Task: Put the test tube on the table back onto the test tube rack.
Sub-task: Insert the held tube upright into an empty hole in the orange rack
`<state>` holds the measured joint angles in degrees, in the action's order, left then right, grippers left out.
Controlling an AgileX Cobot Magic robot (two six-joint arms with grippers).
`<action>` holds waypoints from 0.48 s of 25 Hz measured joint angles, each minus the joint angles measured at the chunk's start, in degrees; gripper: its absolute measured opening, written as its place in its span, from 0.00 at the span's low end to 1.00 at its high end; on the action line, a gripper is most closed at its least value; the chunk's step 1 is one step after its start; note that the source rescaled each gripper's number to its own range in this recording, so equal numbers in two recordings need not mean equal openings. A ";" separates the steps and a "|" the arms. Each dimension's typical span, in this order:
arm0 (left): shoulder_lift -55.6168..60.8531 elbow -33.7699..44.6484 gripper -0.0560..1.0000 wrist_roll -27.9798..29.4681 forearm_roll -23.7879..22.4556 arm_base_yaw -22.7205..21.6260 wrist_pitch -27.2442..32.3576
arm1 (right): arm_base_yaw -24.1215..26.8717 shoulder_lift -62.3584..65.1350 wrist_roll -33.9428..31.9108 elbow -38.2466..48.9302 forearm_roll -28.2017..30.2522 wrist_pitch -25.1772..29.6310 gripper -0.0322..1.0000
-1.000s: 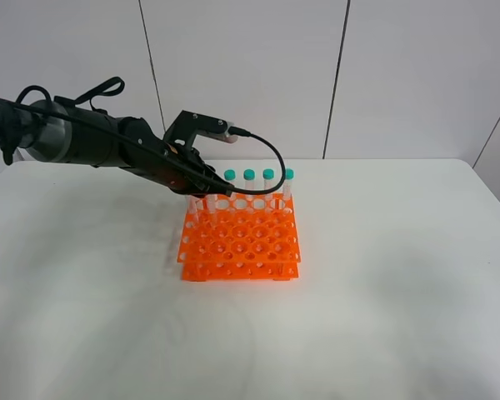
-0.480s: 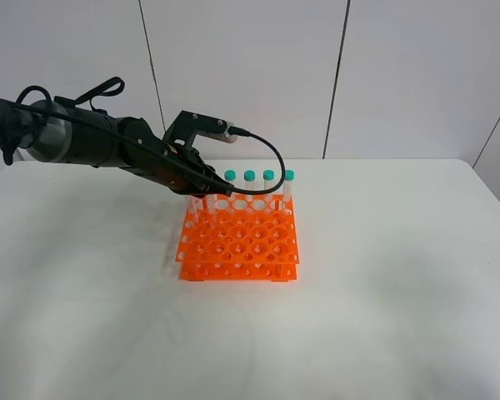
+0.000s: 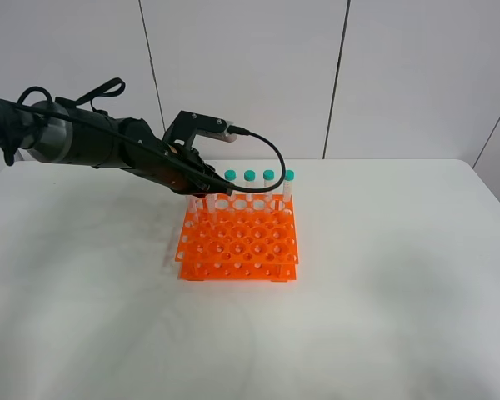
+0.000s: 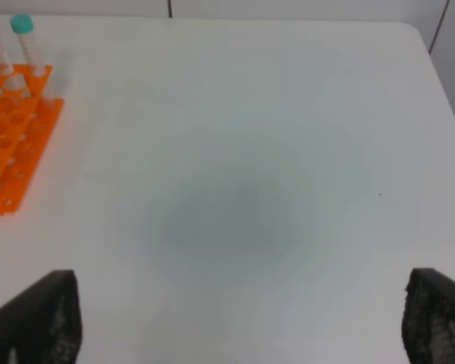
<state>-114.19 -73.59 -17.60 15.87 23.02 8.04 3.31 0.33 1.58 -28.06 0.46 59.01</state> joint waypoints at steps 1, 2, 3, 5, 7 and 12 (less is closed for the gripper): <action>-0.06 0.00 0.05 0.01 0.00 0.00 -0.37 | 0.00 0.00 0.00 0.00 0.00 0.00 0.91; -0.18 0.00 0.05 0.06 0.00 0.00 -0.50 | 0.00 0.00 0.00 0.00 0.00 0.00 0.91; -0.18 0.00 0.05 0.06 0.00 0.00 -0.63 | 0.00 0.00 0.00 0.00 0.00 0.00 0.91; -0.29 0.00 0.05 0.06 0.00 0.00 -0.88 | 0.00 0.00 0.00 0.00 0.00 0.00 0.91; -0.35 0.00 0.05 0.06 0.11 0.00 -1.07 | 0.00 0.00 0.00 0.00 0.00 0.00 0.91; -0.35 0.00 0.05 1.38 0.11 0.00 -0.90 | 0.00 0.00 0.00 0.00 0.00 0.00 0.91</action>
<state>-114.54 -73.59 -16.21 15.97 23.02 7.14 3.31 0.33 1.58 -28.06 0.46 59.01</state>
